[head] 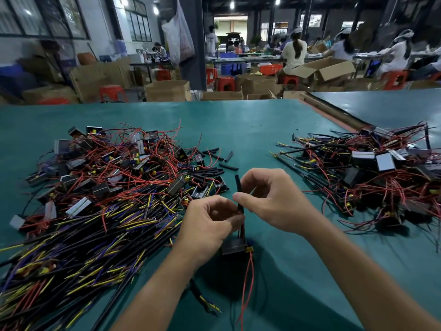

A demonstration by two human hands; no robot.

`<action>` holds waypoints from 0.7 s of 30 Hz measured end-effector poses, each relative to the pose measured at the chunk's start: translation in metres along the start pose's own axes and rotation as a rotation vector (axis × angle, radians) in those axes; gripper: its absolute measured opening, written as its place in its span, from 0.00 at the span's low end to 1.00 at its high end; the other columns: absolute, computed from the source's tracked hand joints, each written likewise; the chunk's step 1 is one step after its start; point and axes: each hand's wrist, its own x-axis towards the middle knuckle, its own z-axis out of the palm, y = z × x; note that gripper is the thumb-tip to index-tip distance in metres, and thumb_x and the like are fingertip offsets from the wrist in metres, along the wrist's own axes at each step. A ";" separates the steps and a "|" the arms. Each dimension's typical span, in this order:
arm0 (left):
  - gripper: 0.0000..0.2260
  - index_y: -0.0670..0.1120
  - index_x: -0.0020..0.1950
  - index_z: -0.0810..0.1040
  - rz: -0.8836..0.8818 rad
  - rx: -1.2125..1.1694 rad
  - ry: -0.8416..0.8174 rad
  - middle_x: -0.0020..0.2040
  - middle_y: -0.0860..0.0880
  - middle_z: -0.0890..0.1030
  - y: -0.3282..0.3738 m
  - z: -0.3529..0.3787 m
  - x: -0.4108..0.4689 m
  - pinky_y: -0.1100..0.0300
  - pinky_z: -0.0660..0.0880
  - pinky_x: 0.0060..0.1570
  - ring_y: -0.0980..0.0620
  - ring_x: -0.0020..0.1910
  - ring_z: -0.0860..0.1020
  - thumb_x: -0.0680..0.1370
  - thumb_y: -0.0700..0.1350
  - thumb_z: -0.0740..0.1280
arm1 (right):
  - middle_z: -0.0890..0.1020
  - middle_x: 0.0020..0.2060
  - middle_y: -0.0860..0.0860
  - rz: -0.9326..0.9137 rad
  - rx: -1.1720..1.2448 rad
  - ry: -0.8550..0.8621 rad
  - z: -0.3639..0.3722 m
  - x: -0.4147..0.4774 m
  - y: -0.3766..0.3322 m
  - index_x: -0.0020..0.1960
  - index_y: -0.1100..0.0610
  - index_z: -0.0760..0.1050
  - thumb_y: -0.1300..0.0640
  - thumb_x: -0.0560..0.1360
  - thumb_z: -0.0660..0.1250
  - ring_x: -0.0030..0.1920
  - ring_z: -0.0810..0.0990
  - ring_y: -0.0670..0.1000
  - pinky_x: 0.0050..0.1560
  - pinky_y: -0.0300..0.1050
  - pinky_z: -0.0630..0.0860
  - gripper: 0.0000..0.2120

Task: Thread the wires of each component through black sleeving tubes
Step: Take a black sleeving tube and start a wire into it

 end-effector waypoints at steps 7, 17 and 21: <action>0.12 0.45 0.40 0.80 -0.015 0.107 -0.010 0.38 0.49 0.85 -0.007 0.009 -0.003 0.60 0.78 0.38 0.54 0.36 0.82 0.67 0.30 0.75 | 0.78 0.27 0.41 -0.040 -0.040 -0.030 -0.007 -0.001 0.001 0.38 0.55 0.77 0.58 0.71 0.74 0.25 0.71 0.41 0.29 0.32 0.66 0.07; 0.08 0.46 0.41 0.81 0.000 0.243 0.068 0.36 0.50 0.84 -0.007 0.010 -0.003 0.64 0.77 0.35 0.56 0.34 0.82 0.68 0.35 0.76 | 0.79 0.29 0.43 0.008 -0.024 -0.082 -0.014 0.000 0.005 0.38 0.55 0.78 0.57 0.71 0.74 0.29 0.74 0.44 0.33 0.39 0.71 0.06; 0.08 0.47 0.42 0.80 -0.004 0.231 0.067 0.35 0.51 0.84 -0.009 0.010 -0.003 0.62 0.78 0.34 0.56 0.32 0.81 0.69 0.36 0.75 | 0.80 0.28 0.41 0.016 -0.123 -0.177 -0.010 -0.002 0.008 0.35 0.50 0.77 0.55 0.71 0.74 0.29 0.75 0.42 0.35 0.38 0.71 0.09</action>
